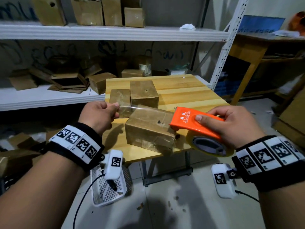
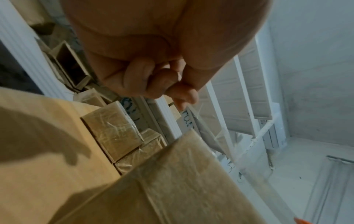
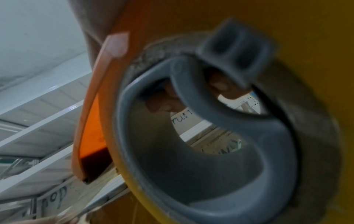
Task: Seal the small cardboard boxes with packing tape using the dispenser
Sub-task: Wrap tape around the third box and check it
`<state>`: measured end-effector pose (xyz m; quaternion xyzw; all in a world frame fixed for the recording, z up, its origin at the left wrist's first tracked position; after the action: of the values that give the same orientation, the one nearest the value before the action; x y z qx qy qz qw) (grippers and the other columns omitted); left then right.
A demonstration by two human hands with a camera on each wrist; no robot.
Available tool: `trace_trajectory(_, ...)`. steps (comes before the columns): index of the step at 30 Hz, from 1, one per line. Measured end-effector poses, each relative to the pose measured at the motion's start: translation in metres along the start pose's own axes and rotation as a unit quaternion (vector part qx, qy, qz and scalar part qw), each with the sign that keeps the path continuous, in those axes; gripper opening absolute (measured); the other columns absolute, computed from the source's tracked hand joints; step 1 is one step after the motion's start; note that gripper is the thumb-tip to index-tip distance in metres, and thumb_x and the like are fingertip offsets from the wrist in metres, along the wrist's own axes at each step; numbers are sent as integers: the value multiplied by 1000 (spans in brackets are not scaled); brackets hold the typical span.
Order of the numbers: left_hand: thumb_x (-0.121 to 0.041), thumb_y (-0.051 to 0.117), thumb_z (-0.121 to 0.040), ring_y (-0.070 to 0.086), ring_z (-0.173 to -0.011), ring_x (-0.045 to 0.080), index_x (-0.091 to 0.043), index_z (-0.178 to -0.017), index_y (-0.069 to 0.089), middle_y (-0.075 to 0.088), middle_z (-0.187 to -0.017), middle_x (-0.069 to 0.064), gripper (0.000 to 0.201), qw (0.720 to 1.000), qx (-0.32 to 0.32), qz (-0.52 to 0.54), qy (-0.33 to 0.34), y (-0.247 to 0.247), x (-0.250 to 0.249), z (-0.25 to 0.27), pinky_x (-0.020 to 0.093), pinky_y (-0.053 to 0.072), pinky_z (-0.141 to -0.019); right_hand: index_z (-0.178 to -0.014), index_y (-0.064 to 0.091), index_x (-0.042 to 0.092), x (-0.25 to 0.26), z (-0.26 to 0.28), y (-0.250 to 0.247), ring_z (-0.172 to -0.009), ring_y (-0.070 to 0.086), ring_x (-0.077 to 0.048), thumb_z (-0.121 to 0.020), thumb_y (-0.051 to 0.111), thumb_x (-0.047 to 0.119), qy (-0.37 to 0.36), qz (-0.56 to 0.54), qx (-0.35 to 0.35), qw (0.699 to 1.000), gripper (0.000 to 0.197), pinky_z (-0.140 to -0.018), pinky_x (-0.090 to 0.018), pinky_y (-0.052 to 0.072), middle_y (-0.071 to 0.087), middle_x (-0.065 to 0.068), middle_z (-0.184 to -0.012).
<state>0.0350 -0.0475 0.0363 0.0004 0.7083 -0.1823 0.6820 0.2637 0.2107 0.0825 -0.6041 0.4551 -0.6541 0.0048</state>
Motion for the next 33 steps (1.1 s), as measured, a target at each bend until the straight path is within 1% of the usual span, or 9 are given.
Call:
trace_trajectory(6, -29, 66, -103, 49, -58, 18, -6, -82, 75, 63, -70, 7, 32, 998, 34, 2, -49, 12, 8, 1, 30, 42, -56, -79, 78, 20, -9, -1, 4, -51, 73, -12, -80, 84, 53, 49, -10, 12, 999, 34, -45, -22, 50, 78, 4, -66)
trace_trajectory(10, -32, 67, -101, 47, -51, 21, -13, -66, 70, 53, -57, 5, 40, 986, 64, 55, -143, 20, 12, 9, 34, 44, -57, -78, 80, 17, -16, -4, 9, -58, 76, -24, -83, 82, 53, 72, -20, 19, 997, 37, -57, -32, 57, 78, -5, -68)
trace_trajectory(12, -29, 67, -102, 46, -49, 22, -12, -69, 62, 48, -58, 7, 38, 980, 67, 81, -170, 24, 11, 16, 33, 46, -54, -78, 79, 15, -17, -4, 11, -57, 75, -24, -84, 82, 52, 78, -29, 27, 996, 37, -58, -31, 56, 78, -6, -68)
trace_trajectory(16, -27, 62, -105, 50, -45, 24, -4, -91, 60, 47, -61, 11, 27, 982, 50, 58, -171, 33, 2, 24, 31, 55, -41, -78, 78, 13, -19, -4, 13, -59, 75, -25, -86, 81, 50, 91, -46, 37, 994, 38, -59, -31, 57, 79, -9, -71)
trace_trajectory(22, -21, 53, -109, 50, -43, 22, -2, -85, 66, 56, -60, 15, 33, 985, 51, -55, -155, 30, 12, 27, 30, 47, -47, -76, 78, 15, -23, -5, 15, -65, 77, -29, -85, 81, 51, 91, -51, 39, 994, 37, -66, -36, 60, 79, -7, -70)
trace_trajectory(26, -25, 54, -108, 66, -76, 26, -14, -102, 73, 72, -93, 11, 23, 996, -23, 53, -70, 26, 4, 22, 36, 53, -65, -78, 77, 16, -25, -5, 15, -60, 76, -24, -85, 80, 53, 95, -59, 40, 993, 38, -62, -33, 57, 79, -6, -70)
trace_trajectory(29, -32, 51, -109, 68, -109, 18, -27, -115, 74, 74, -115, -2, 24, 997, 11, 61, 49, 32, -12, 30, 38, 54, -90, -79, 77, 16, -25, -5, 15, -58, 76, -21, -85, 80, 54, 93, -59, 44, 993, 39, -60, -31, 56, 79, -5, -71)
trace_trajectory(31, -45, 40, -110, 53, -136, 15, -37, -138, 62, 62, -144, -9, 36, 987, 95, -46, 118, 40, -16, 42, 38, 43, -110, -78, 77, 15, -27, -6, 15, -62, 76, -25, -85, 79, 55, 88, -52, 43, 994, 40, -62, -33, 58, 79, -6, -71)
trace_trajectory(33, -72, 16, -99, 16, -159, 16, -40, -156, 39, 26, -169, -14, 70, 915, 171, -298, 211, 51, -17, 52, 52, 14, -129, -77, 78, 16, -27, -6, 15, -66, 77, -27, -86, 78, 56, 82, -45, 45, 995, 41, -66, -35, 59, 79, -6, -71)
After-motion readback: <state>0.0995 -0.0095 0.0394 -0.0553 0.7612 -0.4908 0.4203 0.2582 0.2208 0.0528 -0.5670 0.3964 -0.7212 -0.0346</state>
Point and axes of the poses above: each hand's wrist, its own z-axis away from the middle knuckle, its own y-axis out of the palm, x = y × z, the point moved 1 cm from there along -z, towards the middle knuckle
